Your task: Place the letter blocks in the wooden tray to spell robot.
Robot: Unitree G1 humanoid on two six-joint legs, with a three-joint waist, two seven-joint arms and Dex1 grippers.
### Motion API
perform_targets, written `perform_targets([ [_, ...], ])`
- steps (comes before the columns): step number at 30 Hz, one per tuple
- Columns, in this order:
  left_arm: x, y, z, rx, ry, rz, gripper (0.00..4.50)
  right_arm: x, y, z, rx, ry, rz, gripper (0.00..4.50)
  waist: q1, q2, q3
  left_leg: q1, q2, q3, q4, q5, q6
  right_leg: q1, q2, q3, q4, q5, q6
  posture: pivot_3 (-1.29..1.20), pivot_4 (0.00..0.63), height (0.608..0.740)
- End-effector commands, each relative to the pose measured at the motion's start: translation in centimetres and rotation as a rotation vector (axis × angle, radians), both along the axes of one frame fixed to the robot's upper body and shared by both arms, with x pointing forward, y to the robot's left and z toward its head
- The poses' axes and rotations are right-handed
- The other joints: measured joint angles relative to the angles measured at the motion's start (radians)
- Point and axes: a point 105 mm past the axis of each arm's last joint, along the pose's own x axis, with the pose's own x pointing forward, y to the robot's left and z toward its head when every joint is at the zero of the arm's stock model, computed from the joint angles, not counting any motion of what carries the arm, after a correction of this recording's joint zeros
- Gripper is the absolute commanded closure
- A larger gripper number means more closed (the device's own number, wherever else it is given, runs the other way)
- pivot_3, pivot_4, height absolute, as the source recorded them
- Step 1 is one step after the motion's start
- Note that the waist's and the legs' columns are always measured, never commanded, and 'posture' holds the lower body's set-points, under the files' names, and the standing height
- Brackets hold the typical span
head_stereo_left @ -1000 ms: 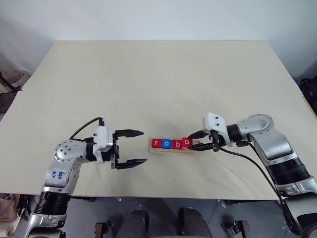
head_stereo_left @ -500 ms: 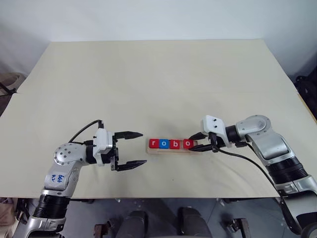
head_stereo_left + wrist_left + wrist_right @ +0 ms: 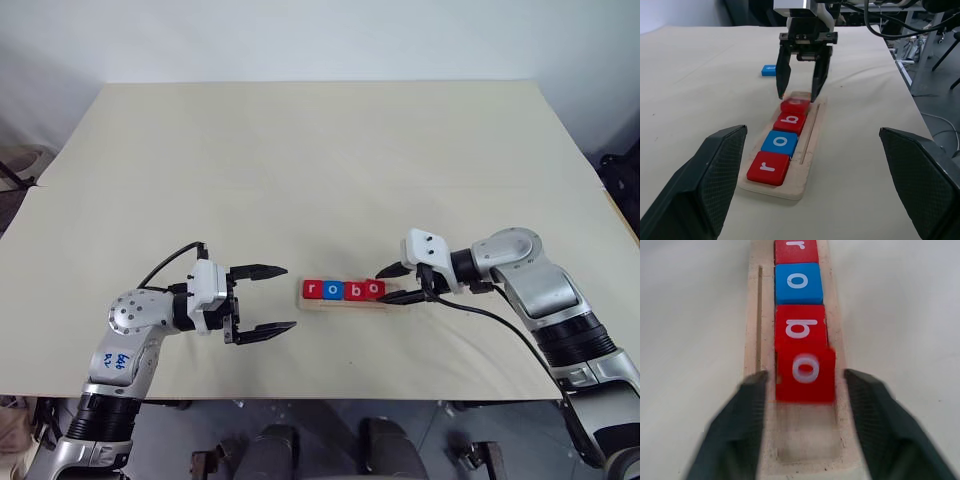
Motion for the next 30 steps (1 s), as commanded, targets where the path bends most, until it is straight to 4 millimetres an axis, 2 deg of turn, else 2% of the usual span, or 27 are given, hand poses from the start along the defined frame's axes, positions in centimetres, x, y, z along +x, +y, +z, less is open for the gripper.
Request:
perform_targets([
  [1,-0.2,0.3,0.6,-0.002,-0.038,0.006,0.00,0.0,0.3,1.2,0.006,-0.042,0.026,0.78,0.000,0.000,0.000,0.000,0.000,0.000,0.000,0.000,0.000,0.000,0.000,0.000,0.000,0.000,0.000,0.00,0.150,0.740],
  [3,-0.1,0.3,0.6,-0.002,-0.038,0.007,0.00,-0.1,0.3,1.6,0.018,-0.038,0.032,0.09,0.000,0.000,0.000,0.000,0.000,0.000,0.000,0.000,0.000,0.000,0.000,0.000,0.000,0.000,0.000,0.00,0.150,0.740],
  [7,-0.1,0.3,0.6,-0.002,-0.038,0.008,0.00,-0.3,-0.2,2.5,0.062,-0.051,0.027,0.04,0.000,0.000,0.000,0.000,0.000,0.000,0.000,0.000,0.000,0.000,0.000,0.000,0.000,0.000,0.000,0.00,0.150,0.740],
  [11,-0.1,0.4,0.6,-0.004,-0.036,0.010,0.00,-0.6,-2.0,2.6,0.061,-0.054,-0.010,0.96,0.002,0.000,0.000,0.000,0.000,0.000,0.000,0.000,0.000,0.000,0.000,0.000,0.000,0.000,0.000,0.00,0.150,0.740],
  [16,0.1,0.4,0.4,-0.003,-0.032,0.010,0.00,-0.4,-3.7,1.6,0.036,-0.063,-0.073,2.71,0.002,0.000,0.000,0.000,0.000,0.000,0.000,0.000,0.000,0.001,0.000,0.000,-0.001,0.000,0.000,0.00,0.150,0.740],
  [21,0.2,0.2,0.4,-0.005,-0.033,0.003,0.00,-0.2,-3.4,0.4,0.020,-0.054,-0.073,4.48,-0.002,0.000,0.000,0.000,0.001,0.001,-0.001,0.000,0.000,0.000,0.000,0.000,0.000,0.000,0.000,0.00,0.150,0.740],
  [30,0.3,0.2,0.4,-0.002,-0.035,0.005,0.00,-0.2,-2.0,-0.5,0.016,-0.031,-0.061,4.48,0.000,0.000,0.000,0.000,0.000,0.001,0.000,0.000,0.000,0.000,0.000,0.000,0.000,0.000,0.000,0.00,0.150,0.740],
])
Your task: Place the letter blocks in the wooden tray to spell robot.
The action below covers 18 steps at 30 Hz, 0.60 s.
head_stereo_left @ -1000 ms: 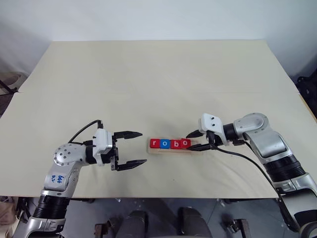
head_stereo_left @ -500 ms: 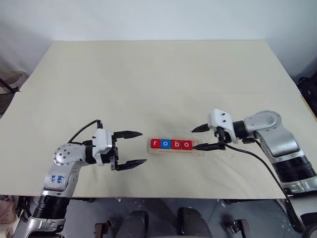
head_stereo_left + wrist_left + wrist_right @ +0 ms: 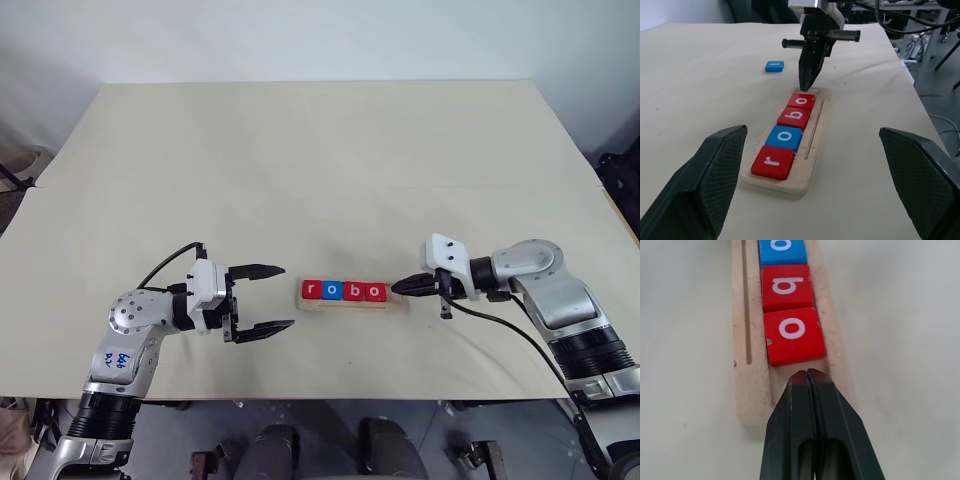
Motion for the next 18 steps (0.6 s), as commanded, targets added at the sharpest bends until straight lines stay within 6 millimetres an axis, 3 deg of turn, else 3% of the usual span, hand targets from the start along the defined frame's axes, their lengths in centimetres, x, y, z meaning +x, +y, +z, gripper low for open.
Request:
perform_targets([
  [1,-0.1,-0.1,0.8,-0.003,-0.044,-0.008,0.00,0.0,0.4,0.6,-0.001,-0.022,0.016,4.48,0.001,0.000,0.000,0.000,0.000,0.000,0.000,0.000,0.000,0.000,0.000,0.000,0.000,0.000,0.000,0.00,0.150,0.740],
  [18,0.0,-0.2,0.7,-0.013,-0.046,0.003,0.00,-0.1,2.5,0.7,0.026,-0.018,0.055,4.48,0.000,0.000,0.000,0.000,0.000,0.000,0.000,0.000,0.000,0.000,0.000,0.000,0.000,0.000,0.000,0.00,0.150,0.740],
])
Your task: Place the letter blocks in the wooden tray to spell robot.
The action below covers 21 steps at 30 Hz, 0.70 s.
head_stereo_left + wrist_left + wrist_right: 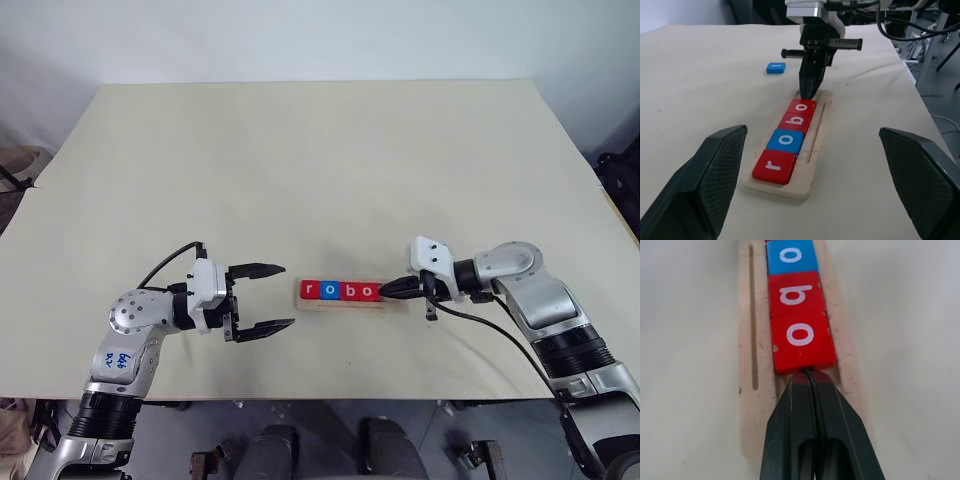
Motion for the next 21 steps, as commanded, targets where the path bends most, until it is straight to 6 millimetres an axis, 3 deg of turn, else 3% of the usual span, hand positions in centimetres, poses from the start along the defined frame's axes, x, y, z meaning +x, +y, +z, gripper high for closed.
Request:
perform_targets([
  [1,-0.1,-0.1,0.6,-0.007,-0.039,-0.003,0.00,-0.1,0.8,1.1,0.010,-0.041,0.033,4.48,0.000,0.000,0.000,0.000,0.000,0.000,0.000,0.000,0.000,0.000,0.000,0.000,0.000,0.000,0.000,0.00,0.150,0.740],
  [9,-0.1,-0.1,0.5,-0.007,-0.037,-0.004,0.00,-0.1,-0.4,1.7,0.003,-0.062,0.002,4.48,0.000,0.000,0.000,0.000,0.000,0.000,0.000,0.000,0.000,0.000,0.000,0.000,0.000,0.000,0.000,0.00,0.150,0.740],
  [14,0.0,-0.1,0.4,-0.004,-0.032,-0.014,0.00,-1.2,-3.6,4.1,0.052,-0.117,-0.090,4.48,0.011,0.000,0.000,0.000,0.000,-0.001,0.000,0.000,0.000,0.000,0.000,0.000,-0.001,0.000,0.000,0.00,0.150,0.740],
  [19,0.3,-0.2,0.5,-0.005,-0.027,-0.027,0.00,-2.9,-7.6,4.9,0.130,-0.168,-0.279,4.48,0.024,0.000,0.000,0.000,0.000,0.000,0.000,0.000,0.000,0.001,0.000,-0.001,-0.001,0.000,0.000,0.00,0.150,0.740],
  [21,0.5,-0.2,0.5,-0.005,-0.026,-0.032,0.00,-3.9,-9.3,4.7,0.163,-0.178,-0.370,4.13,0.026,0.000,0.000,0.000,0.000,0.000,0.000,0.000,0.000,0.001,0.000,0.000,-0.001,0.000,0.000,0.00,0.150,0.740],
])
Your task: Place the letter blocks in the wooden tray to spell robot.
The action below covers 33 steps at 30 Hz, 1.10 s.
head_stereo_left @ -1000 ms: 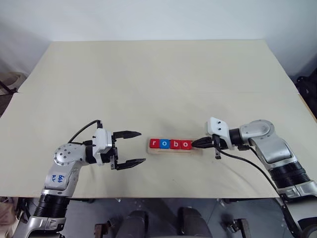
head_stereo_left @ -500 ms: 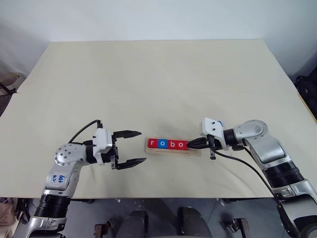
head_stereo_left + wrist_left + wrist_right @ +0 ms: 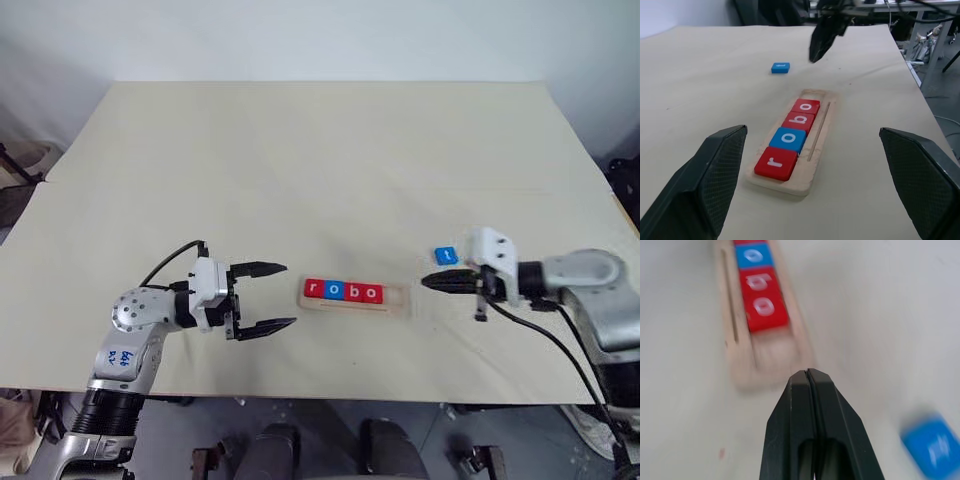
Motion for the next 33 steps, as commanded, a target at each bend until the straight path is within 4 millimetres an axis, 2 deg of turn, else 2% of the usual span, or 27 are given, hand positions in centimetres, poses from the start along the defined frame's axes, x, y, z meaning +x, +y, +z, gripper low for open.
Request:
perform_targets([
  [1,0.2,-0.1,0.5,-0.001,-0.025,-0.020,0.00,-1.6,-2.5,1.6,0.064,-0.083,-0.135,3.89,0.001,0.000,0.000,0.000,0.000,0.000,0.000,0.000,0.000,0.000,0.000,0.000,0.000,0.000,0.000,0.00,0.150,0.740],
  [5,0.8,-0.1,0.7,0.001,-0.021,-0.028,0.00,-4.7,-5.8,-0.2,0.125,-0.098,-0.331,2.52,0.004,0.000,0.000,0.000,0.000,0.000,0.000,0.000,0.000,0.001,0.000,0.000,0.000,0.000,0.000,0.00,0.150,0.740],
  [8,1.0,-0.2,0.8,0.001,-0.021,-0.034,0.00,-6.4,-6.5,-1.3,0.150,-0.103,-0.398,1.45,0.002,0.000,0.000,0.001,-0.001,0.001,0.000,0.000,0.000,0.001,0.000,0.001,0.000,0.000,0.000,0.00,0.150,0.740],
  [12,1.1,-0.4,0.8,0.003,-0.019,-0.049,0.00,-6.8,-7.2,-2.3,0.189,-0.130,-0.496,0.19,-0.015,0.000,0.000,0.004,0.000,0.003,-0.001,0.000,0.000,0.002,0.001,0.003,0.001,0.000,0.000,0.00,0.150,0.740],
  [13,1.1,-0.4,0.8,0.005,-0.018,-0.052,0.00,-6.7,-7.1,-2.3,0.198,-0.137,-0.503,0.05,-0.019,0.000,0.000,0.005,0.000,0.003,-0.001,0.000,0.000,0.003,0.001,0.003,0.001,0.000,0.000,0.00,0.150,0.740],
  [18,1.2,-0.5,0.9,0.003,-0.023,-0.054,0.00,-4.8,-5.5,-1.4,0.258,-0.160,-0.493,0.05,-0.025,0.000,0.000,0.005,0.000,0.003,-0.002,0.000,0.000,0.002,0.001,0.003,0.002,0.000,0.000,0.00,0.150,0.740],
  [22,1.2,-0.6,0.9,0.000,-0.026,-0.051,0.00,-2.2,-4.6,-0.7,0.303,-0.123,-0.549,0.05,-0.023,0.000,0.000,0.005,0.000,0.002,-0.002,0.000,0.000,0.002,0.001,0.002,0.002,0.000,0.000,0.00,0.150,0.740],
  [26,1.0,-0.7,0.8,-0.003,-0.026,-0.041,0.00,0.4,-3.0,-0.6,0.267,-0.039,-0.585,0.05,-0.023,0.000,0.000,0.004,0.000,0.002,-0.001,0.000,0.000,0.002,0.000,0.002,0.002,0.000,0.000,0.00,0.150,0.740],
  [29,0.8,-0.8,0.8,-0.005,-0.028,-0.037,0.00,2.9,-3.0,-0.7,0.236,0.001,-0.682,0.05,-0.025,0.000,0.000,0.003,0.000,0.001,-0.002,0.000,0.000,0.001,0.000,0.002,0.002,0.000,0.000,0.00,0.150,0.740],
  [33,0.8,-0.9,0.9,-0.008,-0.031,-0.030,0.00,4.9,-2.6,-0.5,0.240,0.045,-0.746,0.05,-0.022,0.000,0.000,0.003,0.000,0.001,-0.002,0.000,0.000,0.000,0.000,0.002,0.002,0.000,0.000,0.00,0.150,0.740],
])
